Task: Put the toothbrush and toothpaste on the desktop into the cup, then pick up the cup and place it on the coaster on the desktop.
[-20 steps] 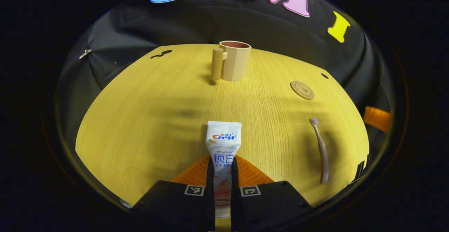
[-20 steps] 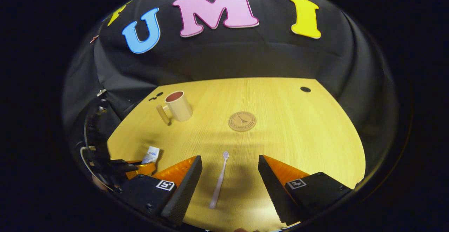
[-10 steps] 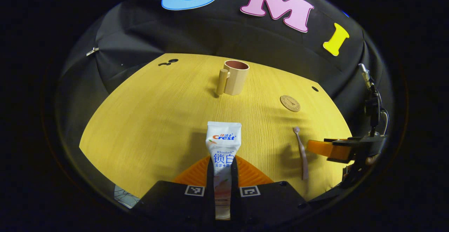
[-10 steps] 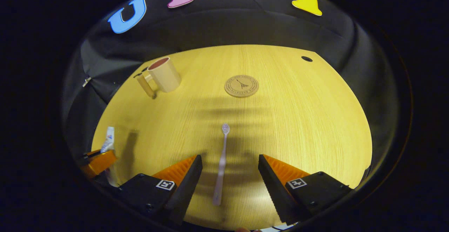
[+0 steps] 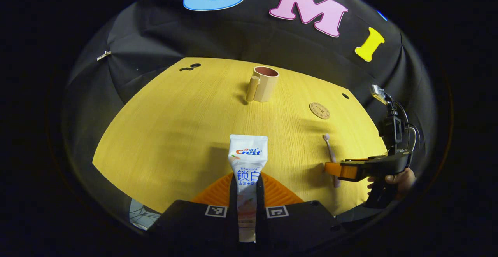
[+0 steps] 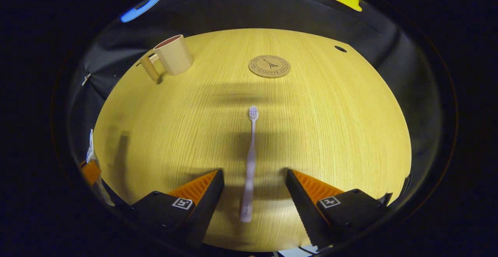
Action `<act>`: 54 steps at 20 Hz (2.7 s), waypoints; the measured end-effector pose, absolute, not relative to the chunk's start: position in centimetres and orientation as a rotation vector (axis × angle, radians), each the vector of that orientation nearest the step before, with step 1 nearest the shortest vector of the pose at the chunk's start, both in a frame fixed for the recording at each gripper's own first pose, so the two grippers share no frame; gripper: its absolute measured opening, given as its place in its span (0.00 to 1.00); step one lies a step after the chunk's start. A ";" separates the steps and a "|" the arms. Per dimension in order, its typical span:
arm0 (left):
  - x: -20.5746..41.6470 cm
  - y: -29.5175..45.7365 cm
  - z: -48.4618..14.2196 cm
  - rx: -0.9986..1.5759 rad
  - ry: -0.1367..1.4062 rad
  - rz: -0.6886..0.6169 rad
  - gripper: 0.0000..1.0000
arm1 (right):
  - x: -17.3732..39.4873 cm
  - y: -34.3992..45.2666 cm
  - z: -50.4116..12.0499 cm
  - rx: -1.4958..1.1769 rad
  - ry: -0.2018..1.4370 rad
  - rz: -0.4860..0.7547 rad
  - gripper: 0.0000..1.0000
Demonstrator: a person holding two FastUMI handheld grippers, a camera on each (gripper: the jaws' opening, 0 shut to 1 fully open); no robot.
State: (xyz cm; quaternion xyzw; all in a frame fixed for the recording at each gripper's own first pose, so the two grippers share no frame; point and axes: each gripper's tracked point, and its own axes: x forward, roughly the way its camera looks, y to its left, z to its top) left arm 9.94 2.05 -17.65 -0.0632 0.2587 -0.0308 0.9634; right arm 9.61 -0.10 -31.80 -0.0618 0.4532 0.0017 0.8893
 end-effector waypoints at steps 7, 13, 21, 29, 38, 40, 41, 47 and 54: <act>8.7 4.7 -17.4 -0.049 0.484 -0.085 0.22 | 10.1 1.2 -32.0 -0.170 0.975 0.031 0.40; 7.8 4.7 -18.1 -0.079 0.508 -0.122 0.22 | 9.8 1.9 -32.0 -0.177 0.968 0.044 0.08; 9.1 3.7 -16.3 -0.079 0.464 -0.166 0.22 | 8.0 1.7 -30.8 -0.125 0.984 0.110 0.05; 11.0 2.8 -11.7 -0.115 0.363 -0.220 0.22 | 7.2 0.6 -26.4 -0.012 0.868 0.096 0.05; 18.3 1.6 -2.3 -0.159 0.195 -0.268 0.22 | 7.4 -0.9 -21.8 0.112 0.785 0.068 0.05; 20.6 1.1 0.0 -0.184 0.156 -0.270 0.22 | 7.7 -1.3 -21.1 0.133 0.782 0.065 0.05; 21.8 1.1 1.1 -0.191 0.138 -0.269 0.22 | 7.8 -1.5 -21.1 0.141 0.787 0.058 0.05; 29.2 -0.4 6.7 -0.191 0.046 -0.282 0.22 | 9.7 -1.9 -20.0 0.160 0.782 0.060 0.05; 36.5 -4.1 7.5 -0.226 -0.012 -0.334 0.21 | 11.6 -3.7 -19.7 0.221 0.803 0.016 0.05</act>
